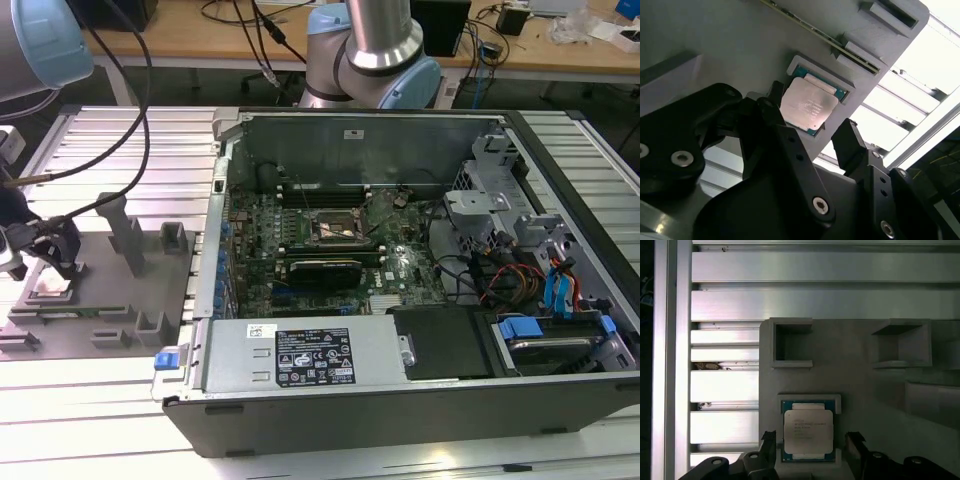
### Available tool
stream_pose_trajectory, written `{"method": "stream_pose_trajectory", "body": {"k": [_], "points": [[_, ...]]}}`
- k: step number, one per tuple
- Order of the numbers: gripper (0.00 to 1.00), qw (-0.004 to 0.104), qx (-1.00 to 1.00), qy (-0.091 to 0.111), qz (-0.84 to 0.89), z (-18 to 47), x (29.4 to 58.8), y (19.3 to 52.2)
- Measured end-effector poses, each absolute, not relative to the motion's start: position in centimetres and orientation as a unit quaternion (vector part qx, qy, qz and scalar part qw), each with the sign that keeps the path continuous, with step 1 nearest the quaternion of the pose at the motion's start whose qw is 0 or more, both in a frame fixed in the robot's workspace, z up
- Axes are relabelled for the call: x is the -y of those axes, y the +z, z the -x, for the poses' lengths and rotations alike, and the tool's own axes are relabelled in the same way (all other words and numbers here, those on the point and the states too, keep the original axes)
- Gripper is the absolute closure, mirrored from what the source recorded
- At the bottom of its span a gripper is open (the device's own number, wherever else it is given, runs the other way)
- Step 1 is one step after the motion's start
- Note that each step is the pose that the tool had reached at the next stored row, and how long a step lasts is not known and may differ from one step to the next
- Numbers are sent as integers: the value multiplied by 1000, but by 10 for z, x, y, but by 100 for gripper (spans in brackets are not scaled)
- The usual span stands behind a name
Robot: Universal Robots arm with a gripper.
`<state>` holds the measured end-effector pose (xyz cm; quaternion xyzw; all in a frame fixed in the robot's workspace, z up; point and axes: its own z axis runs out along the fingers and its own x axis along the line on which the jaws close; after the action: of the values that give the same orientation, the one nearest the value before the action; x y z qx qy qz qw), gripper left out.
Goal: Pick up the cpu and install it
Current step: 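Pick up the cpu and move it towards the insertion slot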
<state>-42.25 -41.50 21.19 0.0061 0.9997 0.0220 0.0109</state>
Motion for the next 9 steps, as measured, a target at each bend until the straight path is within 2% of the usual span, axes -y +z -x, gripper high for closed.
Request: {"method": "stream_pose_trajectory", "body": {"k": [9], "points": [[34,10,-1000,22,-6,422,415,200]]}}
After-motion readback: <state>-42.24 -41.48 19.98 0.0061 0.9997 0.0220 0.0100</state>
